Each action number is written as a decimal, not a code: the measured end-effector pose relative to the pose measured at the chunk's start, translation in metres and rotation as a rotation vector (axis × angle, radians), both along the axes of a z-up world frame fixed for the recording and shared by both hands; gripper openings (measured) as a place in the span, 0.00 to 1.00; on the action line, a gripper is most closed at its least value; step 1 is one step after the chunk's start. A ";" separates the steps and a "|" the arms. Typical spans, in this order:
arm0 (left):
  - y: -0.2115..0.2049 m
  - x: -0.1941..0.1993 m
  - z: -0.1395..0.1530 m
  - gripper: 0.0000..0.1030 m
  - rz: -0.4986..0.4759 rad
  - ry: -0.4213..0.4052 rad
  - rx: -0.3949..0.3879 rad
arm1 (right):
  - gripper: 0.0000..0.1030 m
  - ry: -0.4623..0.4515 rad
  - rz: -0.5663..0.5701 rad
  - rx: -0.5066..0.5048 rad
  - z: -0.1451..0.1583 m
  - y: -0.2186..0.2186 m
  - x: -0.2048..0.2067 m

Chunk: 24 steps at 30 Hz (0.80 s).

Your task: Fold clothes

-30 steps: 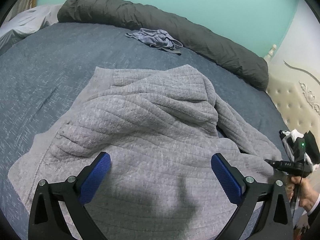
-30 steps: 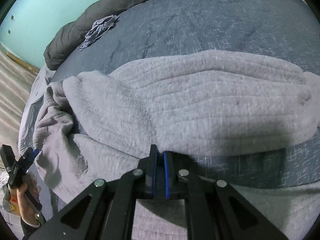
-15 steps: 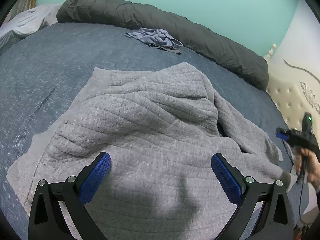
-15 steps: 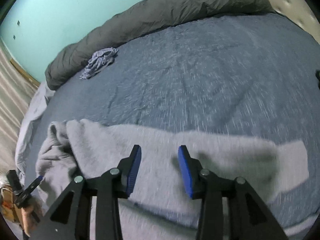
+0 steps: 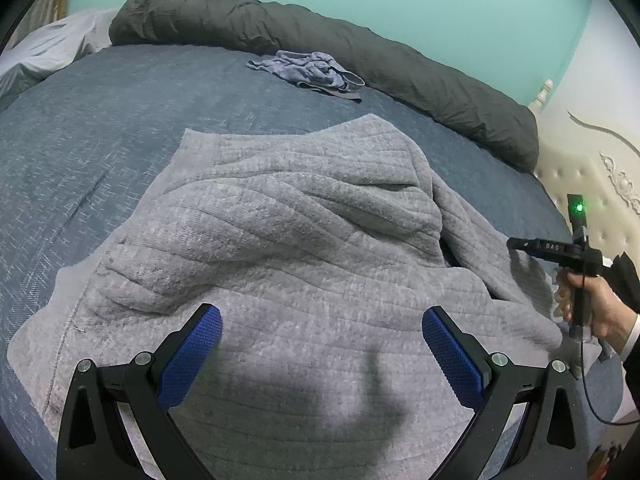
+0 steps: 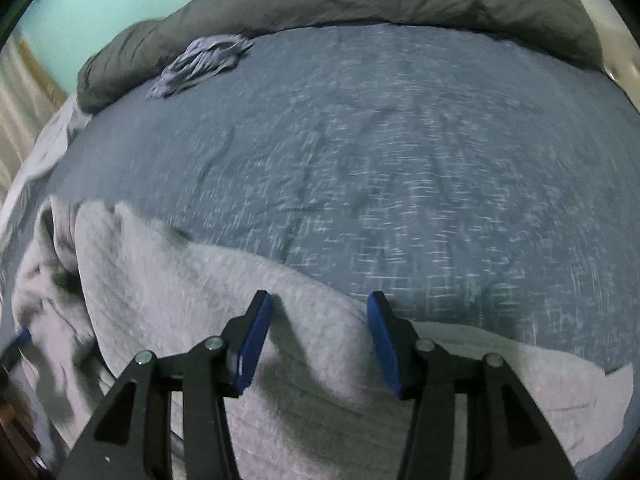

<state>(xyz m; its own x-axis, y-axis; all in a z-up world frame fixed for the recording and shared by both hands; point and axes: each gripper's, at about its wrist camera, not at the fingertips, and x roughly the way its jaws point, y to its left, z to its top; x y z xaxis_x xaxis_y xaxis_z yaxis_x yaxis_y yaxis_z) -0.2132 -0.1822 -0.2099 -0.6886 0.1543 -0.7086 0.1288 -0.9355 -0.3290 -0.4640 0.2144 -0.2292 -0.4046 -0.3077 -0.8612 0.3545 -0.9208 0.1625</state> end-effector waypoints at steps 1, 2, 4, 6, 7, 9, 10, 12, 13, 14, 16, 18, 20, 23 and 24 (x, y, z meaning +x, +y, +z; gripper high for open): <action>0.000 0.000 0.000 1.00 0.000 0.000 0.001 | 0.44 0.003 0.021 0.007 -0.002 -0.002 0.001; 0.000 0.000 0.000 1.00 -0.001 0.000 0.002 | 0.41 0.005 0.042 0.014 -0.003 -0.003 0.003; -0.001 0.001 0.000 1.00 -0.001 0.000 0.002 | 0.33 -0.001 0.063 0.012 -0.006 -0.002 0.005; -0.001 0.001 0.000 1.00 -0.001 0.000 0.002 | 0.22 -0.005 0.080 0.010 -0.009 -0.001 0.007; -0.001 0.001 0.000 1.00 -0.003 -0.001 0.002 | 0.15 0.002 0.090 0.017 -0.008 -0.001 0.010; -0.002 0.001 0.000 1.00 -0.004 -0.002 0.003 | 0.09 0.009 0.110 0.021 -0.007 0.000 0.016; -0.002 0.001 0.000 1.00 -0.005 -0.002 0.004 | 0.08 0.007 0.125 0.021 -0.006 0.000 0.021; -0.003 0.001 0.000 1.00 -0.004 -0.001 0.007 | 0.08 0.003 0.153 0.017 -0.004 0.001 0.030; -0.003 0.001 0.001 1.00 -0.004 0.000 0.008 | 0.08 -0.006 0.175 0.020 -0.006 0.001 0.036; -0.002 0.001 0.001 1.00 -0.004 0.001 0.008 | 0.08 -0.016 0.196 0.022 -0.007 0.000 0.042; -0.001 0.001 0.002 1.00 -0.007 0.003 0.007 | 0.08 -0.035 0.240 0.027 -0.010 0.000 0.055; -0.001 0.001 0.003 1.00 -0.008 0.006 0.008 | 0.10 -0.044 0.248 0.013 -0.009 0.002 0.061; -0.001 0.002 0.004 1.00 -0.008 0.009 0.007 | 0.14 -0.065 0.241 -0.031 -0.005 0.008 0.064; -0.002 0.001 0.006 1.00 -0.006 0.011 0.011 | 0.18 -0.076 0.255 -0.073 0.002 0.014 0.069; -0.002 0.001 0.006 1.00 -0.004 0.012 0.013 | 0.19 -0.071 0.259 -0.083 0.006 0.017 0.070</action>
